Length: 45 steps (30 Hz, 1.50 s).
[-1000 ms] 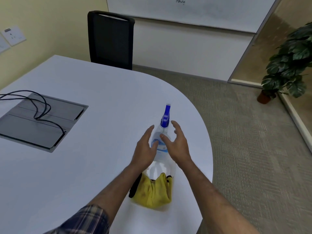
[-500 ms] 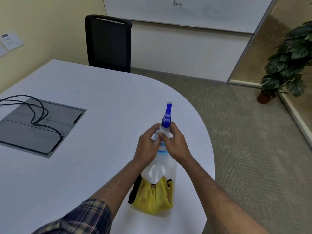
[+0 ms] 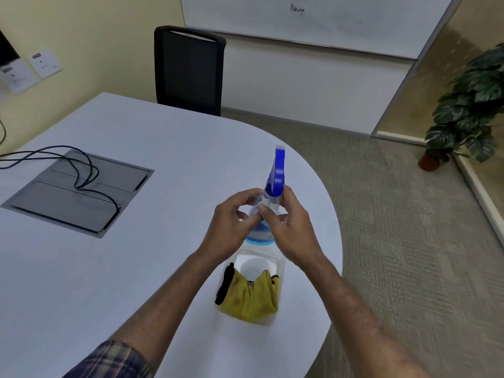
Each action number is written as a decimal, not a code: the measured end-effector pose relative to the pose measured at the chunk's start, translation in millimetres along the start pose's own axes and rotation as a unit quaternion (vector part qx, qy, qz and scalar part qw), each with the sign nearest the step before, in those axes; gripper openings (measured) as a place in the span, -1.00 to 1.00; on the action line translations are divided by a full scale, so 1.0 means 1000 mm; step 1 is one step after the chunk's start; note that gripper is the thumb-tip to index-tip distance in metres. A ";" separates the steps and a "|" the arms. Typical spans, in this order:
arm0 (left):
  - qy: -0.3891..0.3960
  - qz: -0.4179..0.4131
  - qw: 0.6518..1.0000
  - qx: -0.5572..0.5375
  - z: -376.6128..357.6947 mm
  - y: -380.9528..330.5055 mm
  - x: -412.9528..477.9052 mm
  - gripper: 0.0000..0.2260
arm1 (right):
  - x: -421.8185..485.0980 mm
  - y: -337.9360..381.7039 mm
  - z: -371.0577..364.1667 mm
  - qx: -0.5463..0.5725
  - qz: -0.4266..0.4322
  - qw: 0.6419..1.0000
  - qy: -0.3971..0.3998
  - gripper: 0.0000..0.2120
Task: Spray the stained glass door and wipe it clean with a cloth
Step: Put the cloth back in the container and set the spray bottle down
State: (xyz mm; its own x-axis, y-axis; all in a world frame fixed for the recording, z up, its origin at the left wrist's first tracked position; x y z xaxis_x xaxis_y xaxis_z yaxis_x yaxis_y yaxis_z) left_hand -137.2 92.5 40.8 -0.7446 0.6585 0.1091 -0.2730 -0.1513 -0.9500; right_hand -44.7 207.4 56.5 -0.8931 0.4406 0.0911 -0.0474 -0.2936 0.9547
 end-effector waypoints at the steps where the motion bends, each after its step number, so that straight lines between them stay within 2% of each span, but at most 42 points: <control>1: 0.006 0.010 1.000 -0.002 -0.001 0.006 -0.006 -0.63 | -0.006 -0.005 -0.003 0.003 -0.008 1.000 0.000 -0.61; 9: 0.017 0.088 0.995 -0.044 -0.017 0.060 -0.038 -0.64 | -0.033 -0.054 -0.031 0.029 -0.066 0.997 0.004 -0.65; 17: 0.039 0.117 0.992 -0.031 -0.027 0.090 -0.041 -0.63 | -0.036 -0.088 -0.045 0.023 -0.107 0.994 -0.017 -0.67; 35: 0.019 0.121 0.992 -0.010 -0.029 0.110 -0.036 -0.58 | -0.027 -0.103 -0.054 -0.003 -0.119 0.992 -0.032 -0.64; 45: 0.023 0.086 0.996 0.018 -0.016 0.096 -0.045 -0.45 | -0.042 -0.089 -0.042 -0.032 -0.119 0.992 -0.032 -0.50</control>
State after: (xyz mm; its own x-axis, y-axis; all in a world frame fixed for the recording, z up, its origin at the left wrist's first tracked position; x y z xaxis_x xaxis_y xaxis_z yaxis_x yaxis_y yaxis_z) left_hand -120.3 60.4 -59.9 -0.7541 0.6531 -0.0692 -0.1658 -0.2913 -0.9422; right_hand -22.1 179.4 -43.7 -0.8232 0.5558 -0.1159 -0.2844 -0.2270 0.9314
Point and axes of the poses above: each hand's wrist, its own x-axis towards the middle knuckle, its own z-axis out of the back of the hand, y = z × x, the point moved 8 cm from there along x, towards the middle knuckle, and after that the axes turned 4 degrees about y, right-handed, at the moved point
